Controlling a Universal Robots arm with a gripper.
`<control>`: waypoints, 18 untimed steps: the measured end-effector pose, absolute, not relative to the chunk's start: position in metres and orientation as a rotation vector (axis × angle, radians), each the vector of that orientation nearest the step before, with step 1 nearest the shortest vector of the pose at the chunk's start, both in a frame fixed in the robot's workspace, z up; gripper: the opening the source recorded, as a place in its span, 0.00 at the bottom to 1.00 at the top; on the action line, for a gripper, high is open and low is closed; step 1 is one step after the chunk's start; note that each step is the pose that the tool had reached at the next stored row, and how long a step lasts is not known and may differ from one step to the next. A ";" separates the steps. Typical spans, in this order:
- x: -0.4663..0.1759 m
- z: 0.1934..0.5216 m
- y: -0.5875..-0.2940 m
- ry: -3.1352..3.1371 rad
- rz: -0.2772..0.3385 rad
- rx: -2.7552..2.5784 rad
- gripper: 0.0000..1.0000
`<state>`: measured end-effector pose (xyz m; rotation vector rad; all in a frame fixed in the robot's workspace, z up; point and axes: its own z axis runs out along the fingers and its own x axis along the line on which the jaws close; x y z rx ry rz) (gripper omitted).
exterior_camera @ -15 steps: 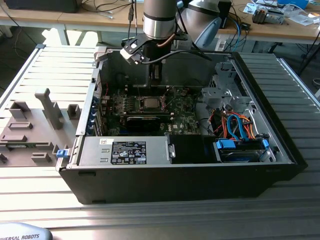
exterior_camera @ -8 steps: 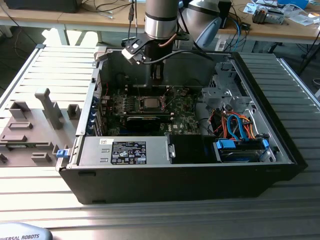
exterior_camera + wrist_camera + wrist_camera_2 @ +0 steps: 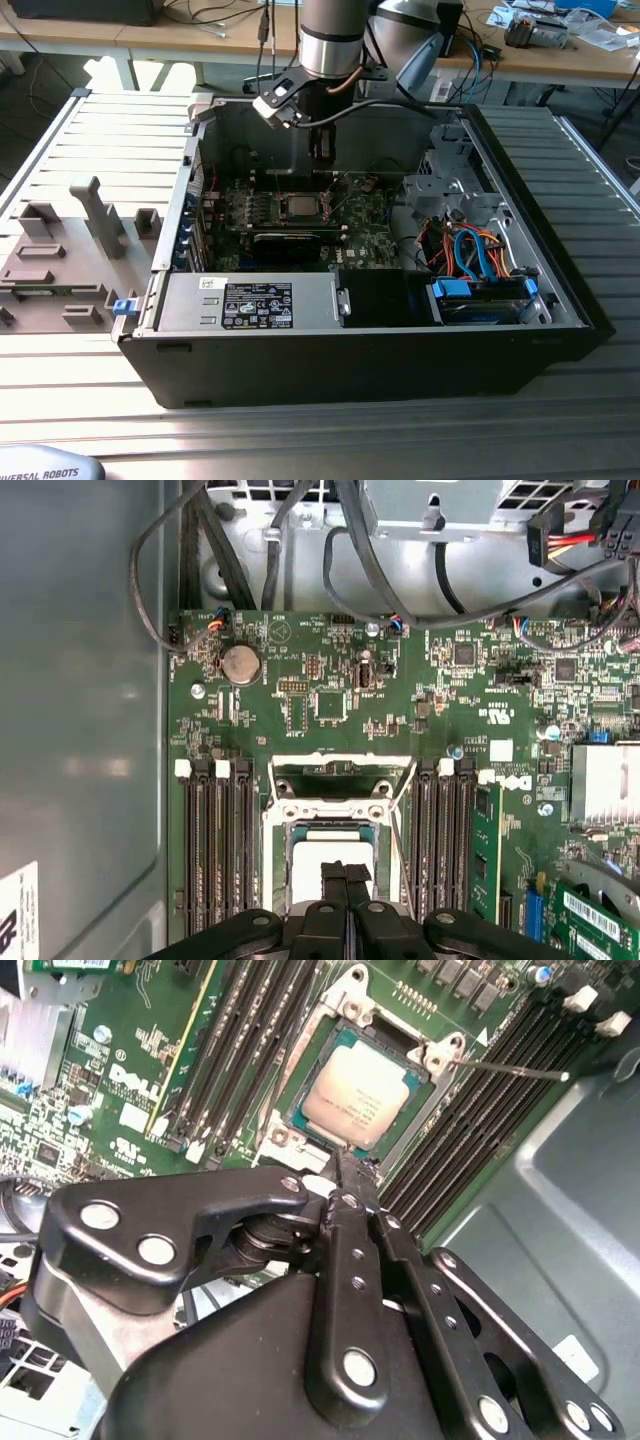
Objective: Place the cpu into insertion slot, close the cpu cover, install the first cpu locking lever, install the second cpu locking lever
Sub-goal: 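Close the cpu cover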
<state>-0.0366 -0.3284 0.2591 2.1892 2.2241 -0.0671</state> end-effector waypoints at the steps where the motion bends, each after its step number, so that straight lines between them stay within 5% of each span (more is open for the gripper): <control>1: -0.036 0.259 -0.328 2.224 -0.067 2.189 0.11; 18: -0.018 0.261 -0.328 2.225 -0.068 2.190 0.11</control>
